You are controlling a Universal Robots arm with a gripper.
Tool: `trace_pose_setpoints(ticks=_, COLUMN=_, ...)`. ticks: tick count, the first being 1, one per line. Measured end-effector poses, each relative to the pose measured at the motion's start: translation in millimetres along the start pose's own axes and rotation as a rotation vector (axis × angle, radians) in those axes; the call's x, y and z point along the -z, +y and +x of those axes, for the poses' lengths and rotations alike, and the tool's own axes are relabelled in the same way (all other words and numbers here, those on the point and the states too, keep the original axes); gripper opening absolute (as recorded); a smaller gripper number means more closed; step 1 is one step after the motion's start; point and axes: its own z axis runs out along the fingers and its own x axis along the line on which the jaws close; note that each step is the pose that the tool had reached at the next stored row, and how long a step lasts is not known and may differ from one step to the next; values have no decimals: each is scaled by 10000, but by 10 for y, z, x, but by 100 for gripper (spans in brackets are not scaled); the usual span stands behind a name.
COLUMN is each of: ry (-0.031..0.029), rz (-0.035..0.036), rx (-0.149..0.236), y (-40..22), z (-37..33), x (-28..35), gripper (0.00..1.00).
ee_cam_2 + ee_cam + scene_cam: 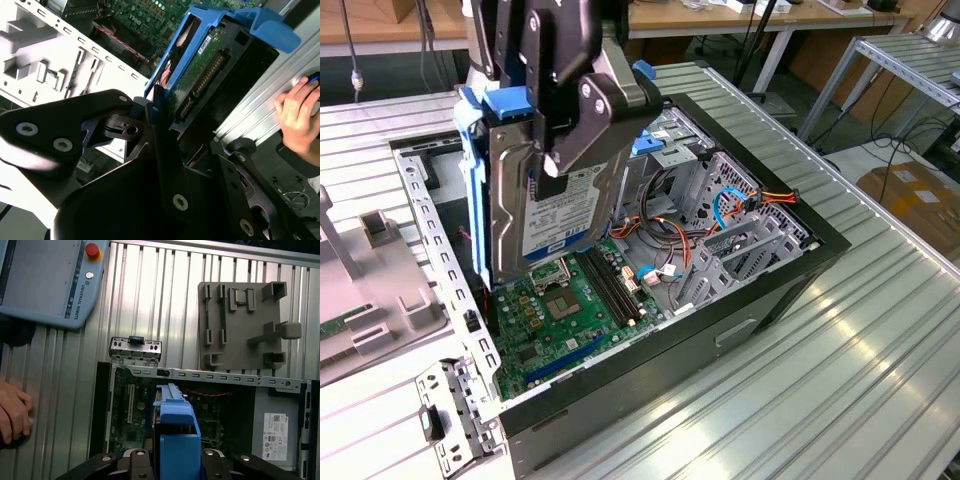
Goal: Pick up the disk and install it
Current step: 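Pick up the disk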
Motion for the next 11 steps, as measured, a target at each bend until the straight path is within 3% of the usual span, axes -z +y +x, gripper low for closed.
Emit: trace_pose_setpoints(ticks=11, ry=-1, rz=-12, rx=-1, y=-221, z=85, x=-1, gripper=36)
